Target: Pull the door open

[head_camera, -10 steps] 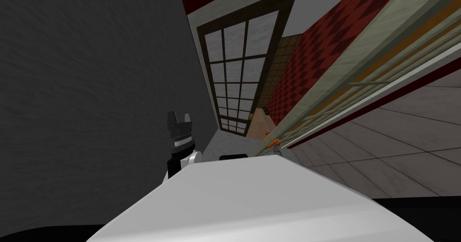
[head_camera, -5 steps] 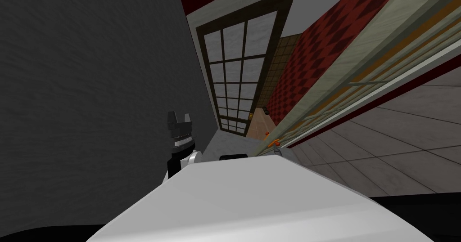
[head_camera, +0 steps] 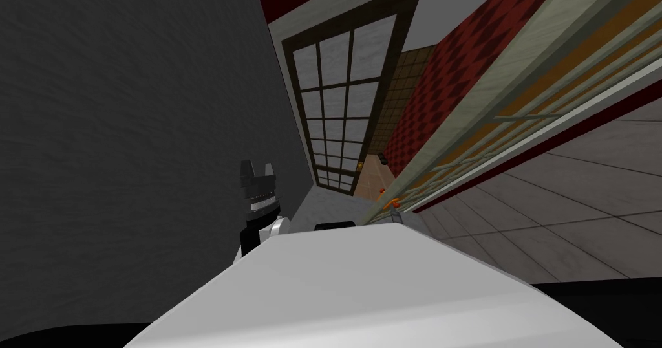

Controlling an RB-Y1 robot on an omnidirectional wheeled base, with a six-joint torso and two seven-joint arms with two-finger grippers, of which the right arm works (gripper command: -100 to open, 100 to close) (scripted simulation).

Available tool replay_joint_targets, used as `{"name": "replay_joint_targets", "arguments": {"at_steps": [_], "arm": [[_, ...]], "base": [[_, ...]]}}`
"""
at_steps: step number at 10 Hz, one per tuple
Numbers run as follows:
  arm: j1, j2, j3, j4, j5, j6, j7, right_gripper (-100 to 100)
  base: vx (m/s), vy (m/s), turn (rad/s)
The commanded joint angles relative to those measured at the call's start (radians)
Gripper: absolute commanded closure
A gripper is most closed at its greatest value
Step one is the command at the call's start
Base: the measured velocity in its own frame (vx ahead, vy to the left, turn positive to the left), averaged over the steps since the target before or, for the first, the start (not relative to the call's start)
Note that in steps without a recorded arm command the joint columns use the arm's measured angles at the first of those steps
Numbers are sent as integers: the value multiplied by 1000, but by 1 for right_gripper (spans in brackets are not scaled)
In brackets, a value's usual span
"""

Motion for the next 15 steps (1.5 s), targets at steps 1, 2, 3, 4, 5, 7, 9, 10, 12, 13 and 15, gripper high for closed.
{"name": "replay_joint_targets", "arguments": {"at_steps": [1,2,3,4,5,7,9,10,12,13,15], "arm": [[-3,-8,0,6,-13,9,-43,100],[-6,-10,6,7,-17,8,-64,100],[-11,-12,15,7,-22,7,-90,100],[-15,-14,24,8,-26,5,-116,100],[-15,-14,24,8,-26,5,-121,100],[-24,-19,42,9,-36,3,-176,100],[-29,-22,53,10,-42,1,-213,100],[-35,-25,64,11,-48,-1,-247,100],[-40,-27,75,12,-54,-2,-281,100],[-40,-27,75,12,-54,-2,-281,100],[-46,-30,87,13,-60,-4,-316,100]], "base": [[-47,-19,46],[-61,-28,45],[-78,-41,62],[-73,-46,66],[-40,-23,30],[-54,-20,35],[-73,-51,62],[-56,-29,34],[-47,-15,34],[-38,-20,29],[-24,-15,18]]}}
